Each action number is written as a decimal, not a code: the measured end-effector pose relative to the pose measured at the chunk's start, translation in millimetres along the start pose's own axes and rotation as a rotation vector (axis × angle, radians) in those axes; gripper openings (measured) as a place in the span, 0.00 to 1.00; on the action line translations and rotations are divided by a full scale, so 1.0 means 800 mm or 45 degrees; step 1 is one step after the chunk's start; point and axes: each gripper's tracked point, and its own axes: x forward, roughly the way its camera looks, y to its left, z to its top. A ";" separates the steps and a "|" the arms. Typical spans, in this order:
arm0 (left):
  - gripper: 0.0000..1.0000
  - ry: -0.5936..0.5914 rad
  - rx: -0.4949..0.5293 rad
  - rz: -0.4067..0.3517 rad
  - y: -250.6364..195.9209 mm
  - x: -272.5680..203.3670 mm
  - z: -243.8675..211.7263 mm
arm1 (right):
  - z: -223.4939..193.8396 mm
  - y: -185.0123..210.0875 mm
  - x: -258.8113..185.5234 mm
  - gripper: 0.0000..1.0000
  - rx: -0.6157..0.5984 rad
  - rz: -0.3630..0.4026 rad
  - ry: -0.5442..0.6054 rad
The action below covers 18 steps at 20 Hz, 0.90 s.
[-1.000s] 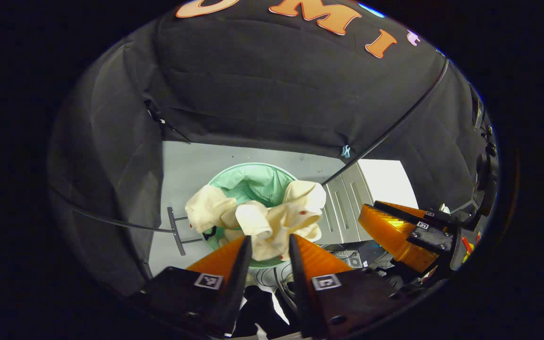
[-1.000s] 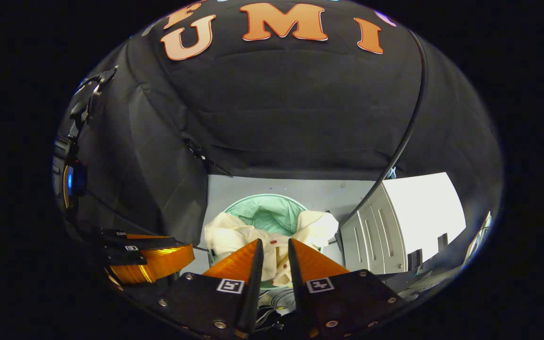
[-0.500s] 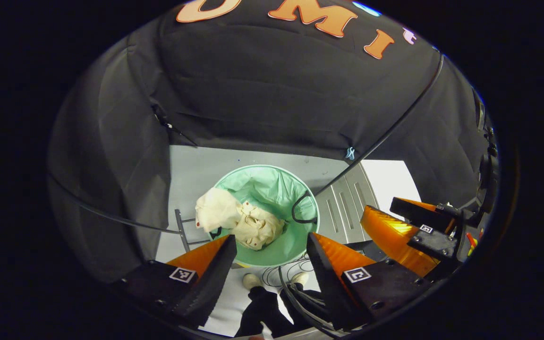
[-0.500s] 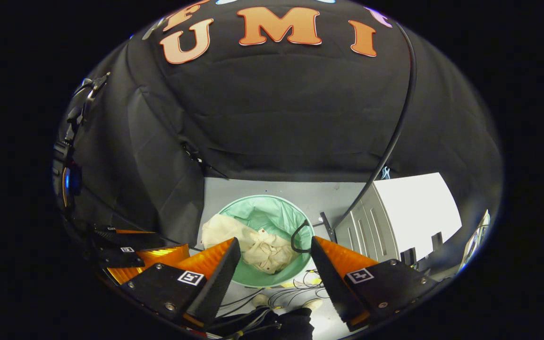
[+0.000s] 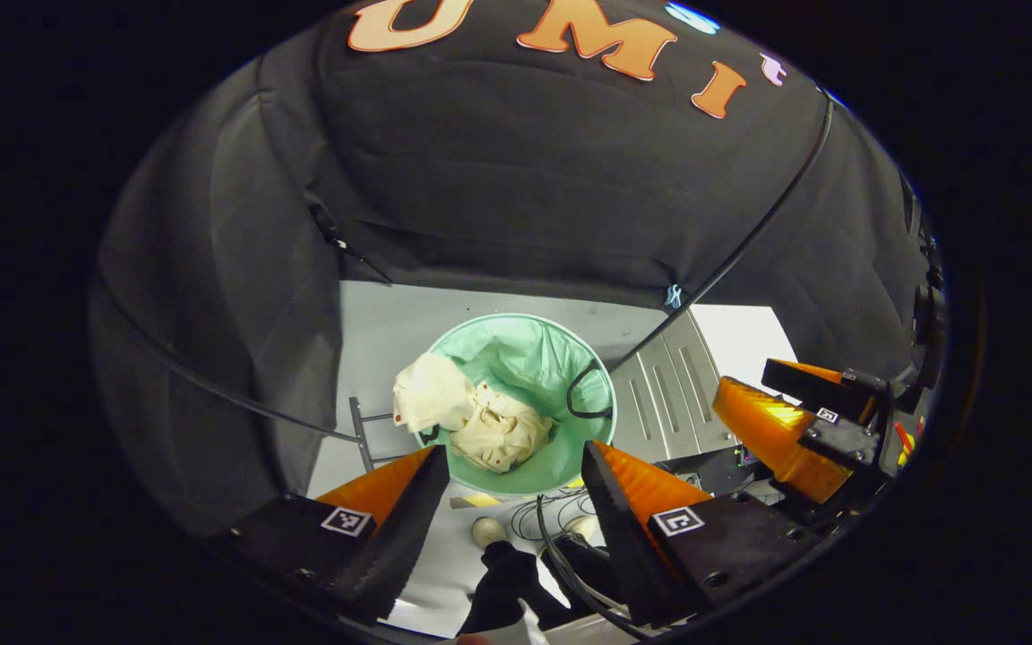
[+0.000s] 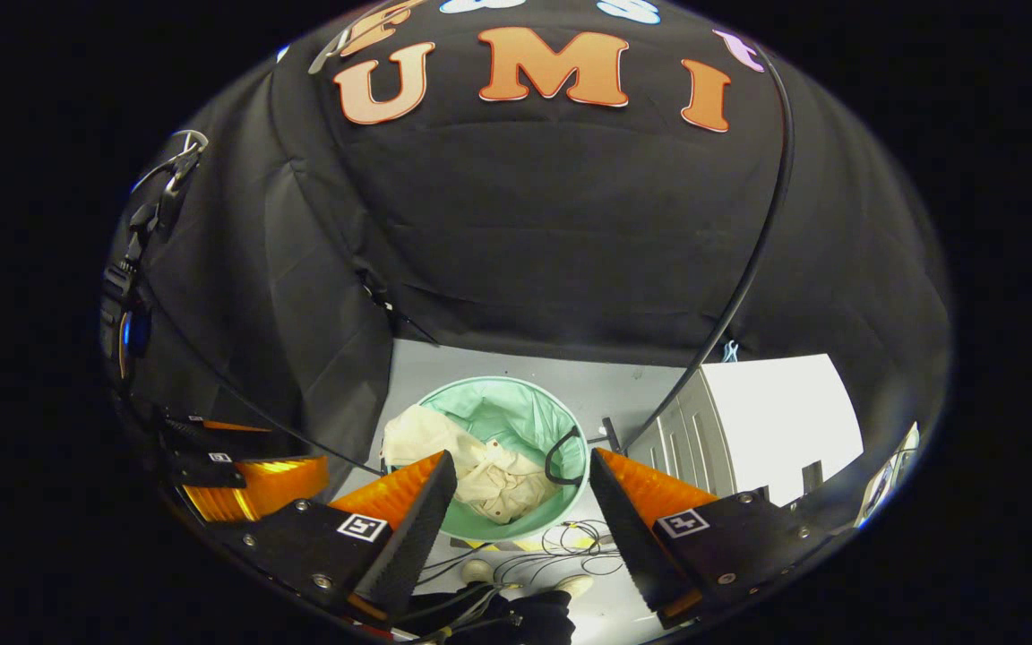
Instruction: Grasp the clothes on the hanger with both hands and then place them into the laundry hamper below.
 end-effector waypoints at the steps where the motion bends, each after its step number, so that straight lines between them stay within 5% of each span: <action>1: 0.98 -0.011 -0.022 0.018 0.008 -0.006 -0.001 | 0.002 -0.002 -0.005 0.94 -0.017 0.003 -0.006; 6: 0.98 -0.048 -0.142 0.065 0.034 -0.037 -0.017 | 0.003 -0.020 -0.044 0.94 -0.011 0.005 -0.057; 11: 0.98 -0.223 -0.174 0.214 0.090 -0.090 0.001 | 0.028 -0.069 -0.093 0.94 0.036 -0.034 -0.142; 18: 0.98 -0.524 -0.112 0.272 0.121 -0.181 0.104 | 0.128 -0.159 -0.174 0.94 0.132 -0.152 -0.413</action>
